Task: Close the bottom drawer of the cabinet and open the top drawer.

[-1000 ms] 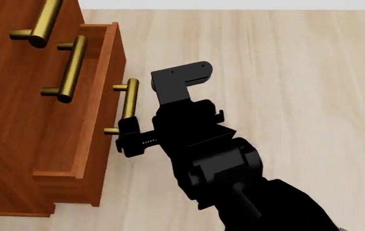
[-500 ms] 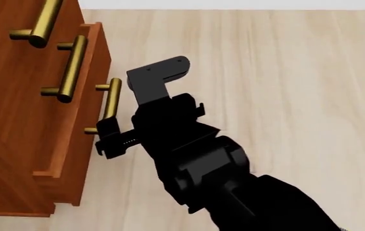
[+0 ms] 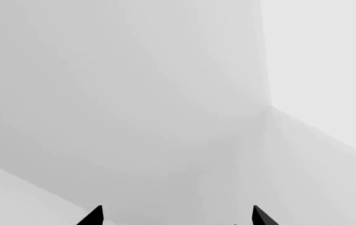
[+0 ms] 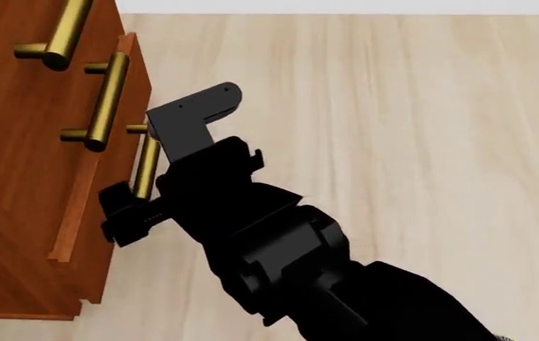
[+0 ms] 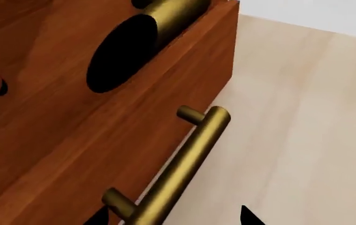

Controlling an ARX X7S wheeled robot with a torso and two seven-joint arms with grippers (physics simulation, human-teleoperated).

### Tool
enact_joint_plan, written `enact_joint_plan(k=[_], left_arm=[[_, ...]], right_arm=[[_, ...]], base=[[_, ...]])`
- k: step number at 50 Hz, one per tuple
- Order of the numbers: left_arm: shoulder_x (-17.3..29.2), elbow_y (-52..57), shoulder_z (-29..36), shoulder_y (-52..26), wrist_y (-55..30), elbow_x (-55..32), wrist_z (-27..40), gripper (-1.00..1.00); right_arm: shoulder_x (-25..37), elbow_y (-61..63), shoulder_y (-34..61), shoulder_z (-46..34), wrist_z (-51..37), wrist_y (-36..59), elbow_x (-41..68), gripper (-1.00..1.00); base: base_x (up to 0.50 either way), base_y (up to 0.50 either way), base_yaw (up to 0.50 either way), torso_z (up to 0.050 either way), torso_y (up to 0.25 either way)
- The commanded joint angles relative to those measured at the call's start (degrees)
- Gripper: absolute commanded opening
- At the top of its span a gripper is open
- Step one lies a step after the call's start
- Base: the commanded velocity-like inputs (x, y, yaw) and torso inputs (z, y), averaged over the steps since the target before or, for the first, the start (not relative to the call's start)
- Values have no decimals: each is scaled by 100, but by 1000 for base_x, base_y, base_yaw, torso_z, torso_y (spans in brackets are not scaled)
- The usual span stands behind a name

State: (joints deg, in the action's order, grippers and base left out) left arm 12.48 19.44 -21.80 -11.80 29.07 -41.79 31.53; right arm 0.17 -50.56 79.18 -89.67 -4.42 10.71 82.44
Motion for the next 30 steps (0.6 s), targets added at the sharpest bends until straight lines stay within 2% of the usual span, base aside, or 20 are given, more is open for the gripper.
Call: enact_joint_plan(k=[1, 10, 15, 30], left_arm=[[79, 66, 39, -31, -110, 29, 100, 100], [94, 73, 56, -16, -88, 11, 74, 100], [13, -7, 63, 66, 78, -54, -94, 100], [77, 5, 71, -6, 19, -121, -11, 100]], right_arm=[[-17, 268, -10, 32, 197, -114, -240, 100], [-17, 337, -35, 37, 326, -91, -305, 100], [-17, 461, -88, 17, 524, 7, -138, 100], [-17, 593, -181, -9, 1323, 60, 372, 100]], base=[[0, 0, 0, 0, 0], [0, 0, 0, 0, 0], [0, 0, 0, 0, 0], [0, 0, 0, 0, 0]])
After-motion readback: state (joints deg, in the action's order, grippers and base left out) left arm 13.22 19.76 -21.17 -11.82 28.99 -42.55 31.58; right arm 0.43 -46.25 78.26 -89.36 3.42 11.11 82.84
